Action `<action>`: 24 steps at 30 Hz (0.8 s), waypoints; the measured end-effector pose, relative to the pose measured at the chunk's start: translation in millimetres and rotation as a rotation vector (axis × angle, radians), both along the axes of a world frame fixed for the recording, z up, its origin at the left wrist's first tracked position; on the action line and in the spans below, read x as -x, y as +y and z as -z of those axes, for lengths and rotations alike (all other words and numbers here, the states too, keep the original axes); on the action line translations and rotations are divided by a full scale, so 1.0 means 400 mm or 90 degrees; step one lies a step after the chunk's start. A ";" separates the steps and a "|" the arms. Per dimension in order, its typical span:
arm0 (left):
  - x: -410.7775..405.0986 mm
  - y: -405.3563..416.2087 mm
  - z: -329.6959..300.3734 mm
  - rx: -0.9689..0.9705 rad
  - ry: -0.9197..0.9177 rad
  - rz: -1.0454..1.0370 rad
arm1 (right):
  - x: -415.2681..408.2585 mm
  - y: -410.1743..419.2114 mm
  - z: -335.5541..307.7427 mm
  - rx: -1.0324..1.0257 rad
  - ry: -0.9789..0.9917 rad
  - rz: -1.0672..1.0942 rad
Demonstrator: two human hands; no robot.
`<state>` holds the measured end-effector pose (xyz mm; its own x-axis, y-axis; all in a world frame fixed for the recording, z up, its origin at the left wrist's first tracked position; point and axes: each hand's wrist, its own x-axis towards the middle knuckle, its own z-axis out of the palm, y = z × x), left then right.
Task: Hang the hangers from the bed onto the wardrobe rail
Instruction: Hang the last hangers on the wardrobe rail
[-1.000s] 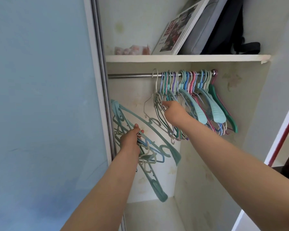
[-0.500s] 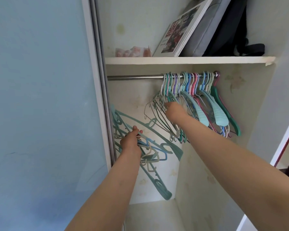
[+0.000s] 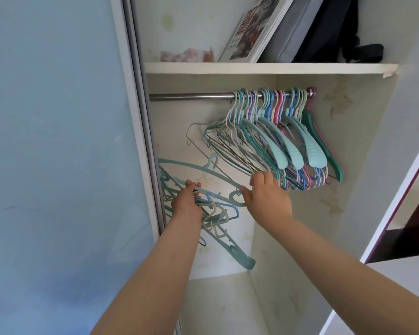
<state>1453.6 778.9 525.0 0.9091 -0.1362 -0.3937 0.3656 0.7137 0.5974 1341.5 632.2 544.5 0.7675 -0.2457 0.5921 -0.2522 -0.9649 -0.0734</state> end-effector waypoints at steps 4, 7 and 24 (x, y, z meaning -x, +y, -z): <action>-0.002 -0.003 0.016 0.020 0.010 0.012 | 0.015 -0.011 -0.005 -0.356 0.251 0.030; 0.005 -0.005 0.032 0.034 0.018 0.032 | 0.009 -0.015 -0.023 -0.614 0.262 -0.059; -0.002 -0.003 0.104 -0.210 0.048 0.111 | 0.067 -0.051 -0.064 -0.430 -0.048 -0.178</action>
<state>1454.6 777.6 483.4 0.8502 -0.1404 -0.5074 0.5164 0.4103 0.7517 1314.6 611.7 570.0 0.8183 -0.3758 0.4348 0.0264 -0.7312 -0.6816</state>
